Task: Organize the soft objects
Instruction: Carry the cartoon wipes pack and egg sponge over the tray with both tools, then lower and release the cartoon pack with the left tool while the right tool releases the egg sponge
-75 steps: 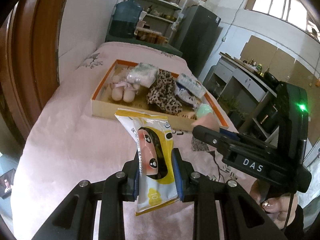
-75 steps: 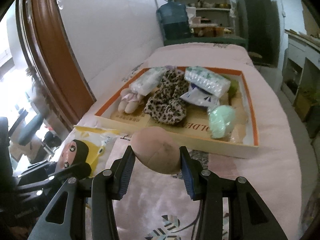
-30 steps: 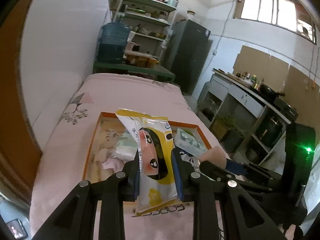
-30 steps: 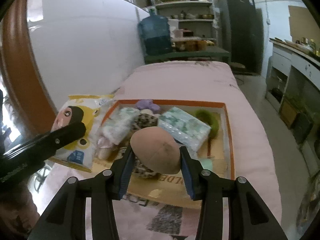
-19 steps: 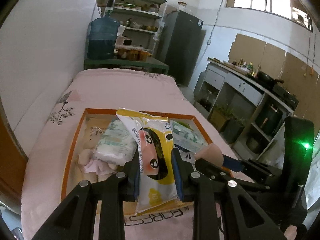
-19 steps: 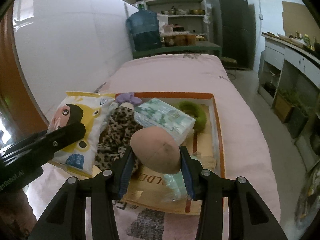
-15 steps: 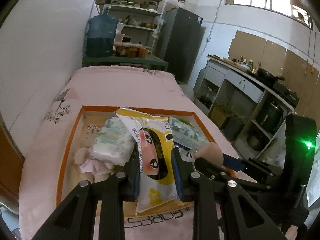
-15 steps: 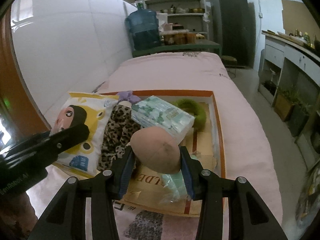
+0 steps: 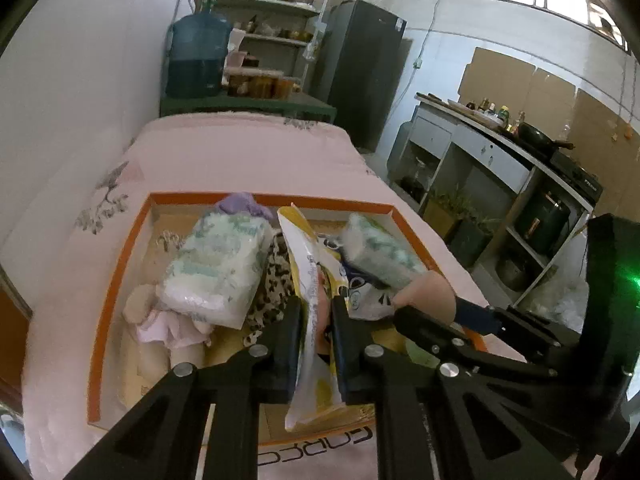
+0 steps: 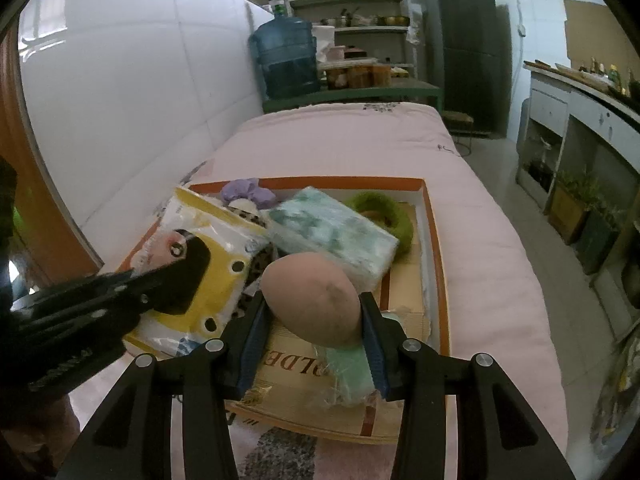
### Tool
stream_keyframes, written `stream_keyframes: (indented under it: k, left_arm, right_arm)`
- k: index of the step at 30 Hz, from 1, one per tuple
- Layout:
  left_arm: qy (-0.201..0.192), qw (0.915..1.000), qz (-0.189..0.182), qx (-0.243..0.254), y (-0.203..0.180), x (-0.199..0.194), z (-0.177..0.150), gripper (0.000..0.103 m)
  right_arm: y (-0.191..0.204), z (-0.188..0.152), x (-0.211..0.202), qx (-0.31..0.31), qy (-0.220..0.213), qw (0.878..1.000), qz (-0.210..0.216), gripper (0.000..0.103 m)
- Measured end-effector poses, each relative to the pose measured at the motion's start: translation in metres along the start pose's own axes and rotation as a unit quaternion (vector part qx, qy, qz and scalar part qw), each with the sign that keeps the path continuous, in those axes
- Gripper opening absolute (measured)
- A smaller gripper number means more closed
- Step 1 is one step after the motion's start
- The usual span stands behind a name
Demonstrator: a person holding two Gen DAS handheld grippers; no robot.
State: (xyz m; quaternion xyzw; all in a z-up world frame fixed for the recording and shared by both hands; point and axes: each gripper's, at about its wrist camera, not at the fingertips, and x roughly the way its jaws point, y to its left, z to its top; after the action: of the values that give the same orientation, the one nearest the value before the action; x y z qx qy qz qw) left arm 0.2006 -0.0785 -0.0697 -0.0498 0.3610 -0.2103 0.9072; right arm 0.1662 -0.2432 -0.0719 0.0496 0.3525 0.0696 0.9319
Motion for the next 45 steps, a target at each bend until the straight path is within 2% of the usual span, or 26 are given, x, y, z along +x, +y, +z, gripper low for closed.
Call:
stream_keyframes:
  k: [14,18,21,22,23,24,33,37,45]
  left_arm:
    - [0.01,0.9998,-0.003,-0.017,0.01,0.01,-0.006,0.015]
    - [0.013,0.9992,-0.009,-0.036,0.016,0.009,-0.005,0.016]
    - [0.002,0.9993,0.001,-0.037,0.017,0.005,-0.004,0.036]
    - [-0.006,0.9992,0.002,-0.039,0.017,0.002,-0.003,0.047]
    - [-0.015,0.9991,0.001,-0.041,0.018,-0.001,-0.003,0.053]
    - [-0.019,0.9989,0.001,-0.042,0.018,-0.003,-0.003,0.054]
    - [-0.038,0.9978,0.01,-0.052,0.02,-0.013,0.001,0.054]
    - [-0.044,0.9975,0.013,-0.055,0.021,-0.016,0.0,0.054]
    - [-0.04,0.9977,0.015,-0.053,0.022,-0.018,0.001,0.054]
  right_arm:
    - [0.002,-0.002,0.004,-0.006,-0.003,1.0,0.003,0.047]
    - [0.001,-0.002,0.004,-0.003,-0.005,1.0,0.014,0.049]
    - [0.001,-0.001,0.005,0.001,-0.005,1.0,0.027,0.05]
    - [0.002,-0.001,0.005,0.0,-0.005,1.0,0.028,0.05]
    - [0.002,-0.001,0.006,-0.002,-0.005,1.0,0.028,0.05]
    - [0.003,-0.001,0.006,-0.004,-0.005,1.0,0.027,0.05]
    - [0.006,-0.001,0.011,-0.01,0.002,0.999,0.04,0.051]
    - [0.009,-0.001,0.012,-0.017,0.002,0.999,0.04,0.06]
    - [0.01,-0.002,0.01,-0.015,-0.001,0.999,0.041,0.061]
